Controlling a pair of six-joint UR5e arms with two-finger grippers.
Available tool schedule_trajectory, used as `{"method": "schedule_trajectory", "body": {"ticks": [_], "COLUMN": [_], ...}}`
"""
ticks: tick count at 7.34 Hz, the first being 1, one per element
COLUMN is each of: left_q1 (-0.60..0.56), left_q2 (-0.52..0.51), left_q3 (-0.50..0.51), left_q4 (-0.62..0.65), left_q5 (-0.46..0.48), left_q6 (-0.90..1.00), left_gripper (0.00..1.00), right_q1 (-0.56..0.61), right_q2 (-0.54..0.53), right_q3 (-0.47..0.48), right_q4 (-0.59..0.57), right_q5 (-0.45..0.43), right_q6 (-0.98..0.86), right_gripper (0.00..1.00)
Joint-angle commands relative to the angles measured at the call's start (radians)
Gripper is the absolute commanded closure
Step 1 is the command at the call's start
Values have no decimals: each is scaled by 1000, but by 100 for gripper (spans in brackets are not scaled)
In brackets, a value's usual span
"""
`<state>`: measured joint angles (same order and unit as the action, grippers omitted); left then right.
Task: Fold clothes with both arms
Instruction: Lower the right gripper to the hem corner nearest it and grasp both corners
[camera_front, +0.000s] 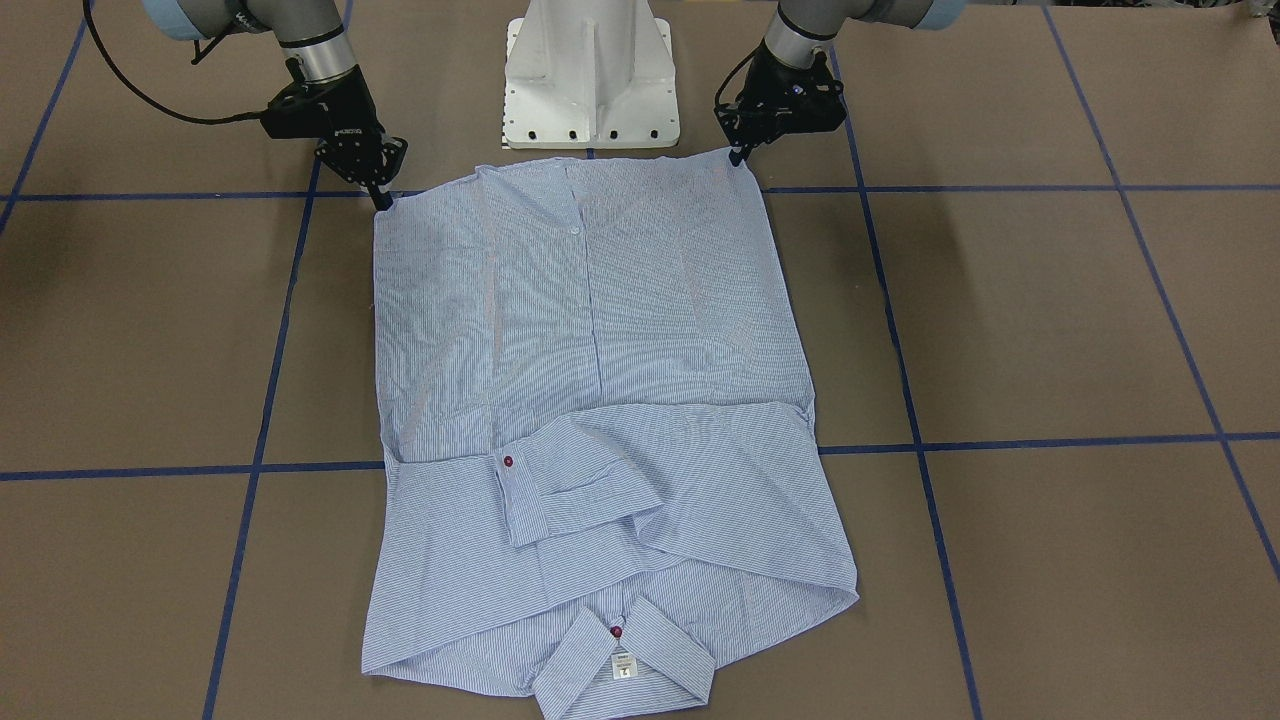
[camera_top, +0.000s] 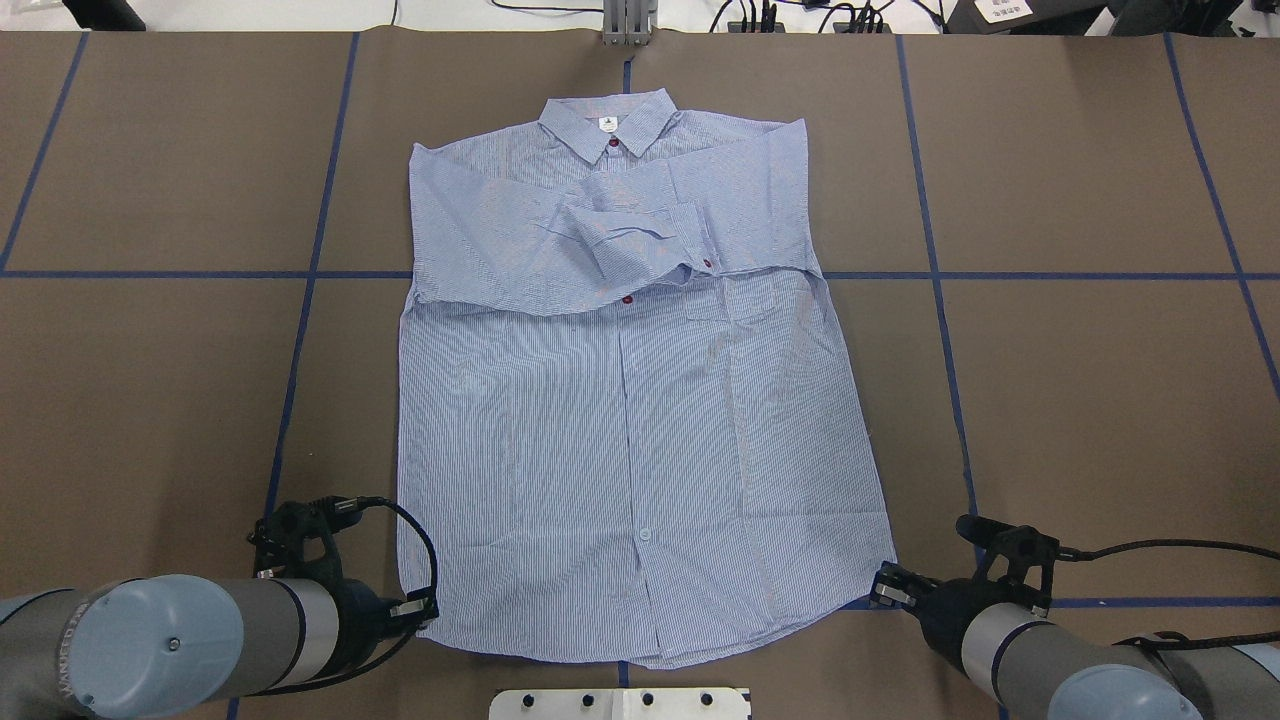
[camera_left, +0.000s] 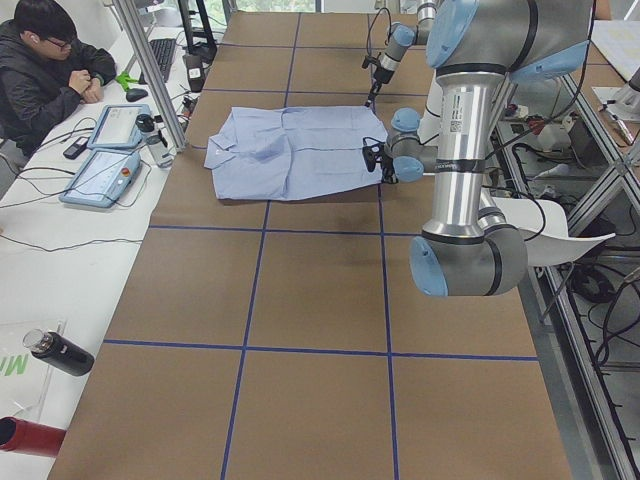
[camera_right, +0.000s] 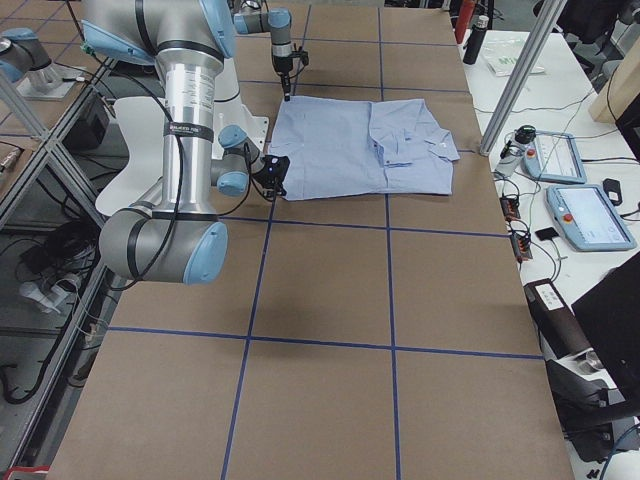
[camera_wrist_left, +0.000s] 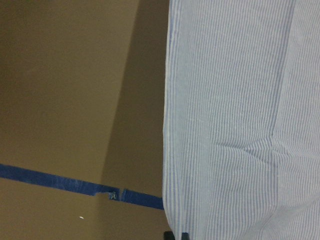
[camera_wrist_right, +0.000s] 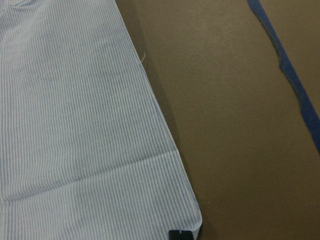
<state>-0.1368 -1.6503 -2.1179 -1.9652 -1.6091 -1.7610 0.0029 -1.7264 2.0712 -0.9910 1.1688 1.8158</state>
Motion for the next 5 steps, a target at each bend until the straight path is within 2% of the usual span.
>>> {"method": "schedule_trajectory", "body": {"ticks": [1, 2, 3, 5], "left_q1": [0, -1, -10, -18], "left_q2": [0, 0, 6, 12], "left_q3": [-11, -32, -89, -239], "left_q4": [0, 2, 2, 55], "left_q5": [-3, -11, -20, -177], "left_q6": [2, 2, 29, 74], "left_gripper": [100, 100, 100, 100], "right_q1": [6, 11, 40, 168], "right_q2": [-7, -19, -59, -163], "right_q3": [35, 117, 226, 417], "right_q4": [-5, -18, -67, -92], "right_q5": [3, 27, 108, 417], "right_q6": [-3, -4, -4, -7], "right_gripper": [100, 100, 100, 100]}}
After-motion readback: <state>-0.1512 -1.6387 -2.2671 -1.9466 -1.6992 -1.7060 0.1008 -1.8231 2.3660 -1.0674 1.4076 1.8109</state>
